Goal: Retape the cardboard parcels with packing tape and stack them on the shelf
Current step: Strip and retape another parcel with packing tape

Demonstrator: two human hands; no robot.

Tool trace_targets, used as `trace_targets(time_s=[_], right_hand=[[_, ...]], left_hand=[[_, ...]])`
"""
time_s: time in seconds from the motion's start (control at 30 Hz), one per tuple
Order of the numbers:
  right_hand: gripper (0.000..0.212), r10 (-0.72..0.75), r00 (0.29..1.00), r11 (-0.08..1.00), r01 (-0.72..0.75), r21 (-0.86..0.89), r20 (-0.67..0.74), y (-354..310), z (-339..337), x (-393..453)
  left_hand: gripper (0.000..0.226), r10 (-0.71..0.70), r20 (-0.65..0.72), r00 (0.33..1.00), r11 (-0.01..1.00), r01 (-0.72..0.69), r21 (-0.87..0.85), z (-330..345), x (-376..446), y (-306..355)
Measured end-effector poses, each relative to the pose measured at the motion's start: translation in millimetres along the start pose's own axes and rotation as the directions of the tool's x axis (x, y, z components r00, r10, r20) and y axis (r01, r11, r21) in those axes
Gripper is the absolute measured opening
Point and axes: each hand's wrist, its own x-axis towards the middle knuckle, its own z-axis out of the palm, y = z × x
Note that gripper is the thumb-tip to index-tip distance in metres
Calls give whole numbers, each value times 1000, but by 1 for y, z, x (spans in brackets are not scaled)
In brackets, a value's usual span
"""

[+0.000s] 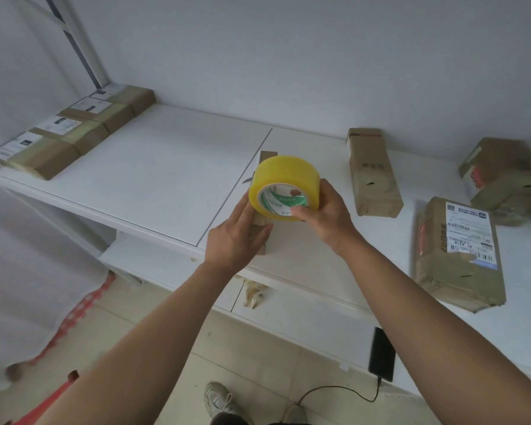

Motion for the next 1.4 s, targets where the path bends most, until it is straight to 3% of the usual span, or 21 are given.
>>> trace_targets(time_s=[0.4,0.73,0.83,0.93,1.07,1.23,1.4], right_hand=[[32,8,1000,1000,-7,-26,26,2,-16,-8],[38,11,1000,998,-11,-61,0,13,-14,-7],[35,-31,1000,997,31,-67,3,8,-6,-5],[45,-41,998,997,44,-63,40,3,4,-4],[49,-85,992,993,92,-76,88,-7,16,0],[48,-159,980,965,180,-191,122,-23,19,0],[63,-69,972,976,111,-186,223,-15,41,8]], left_hand=[[66,0,-11,1000,998,0,60,4,1,-2],[63,68,99,993,987,-81,139,-7,11,-15],[55,126,21,992,985,-127,120,-8,13,-15],[45,145,-35,989,986,-142,91,-6,9,-13],[42,-18,17,1000,994,20,-112,-8,3,-18],[30,-161,96,982,891,187,-413,-8,-8,-7],[26,-459,209,864,674,491,-551,1,-14,-23]])
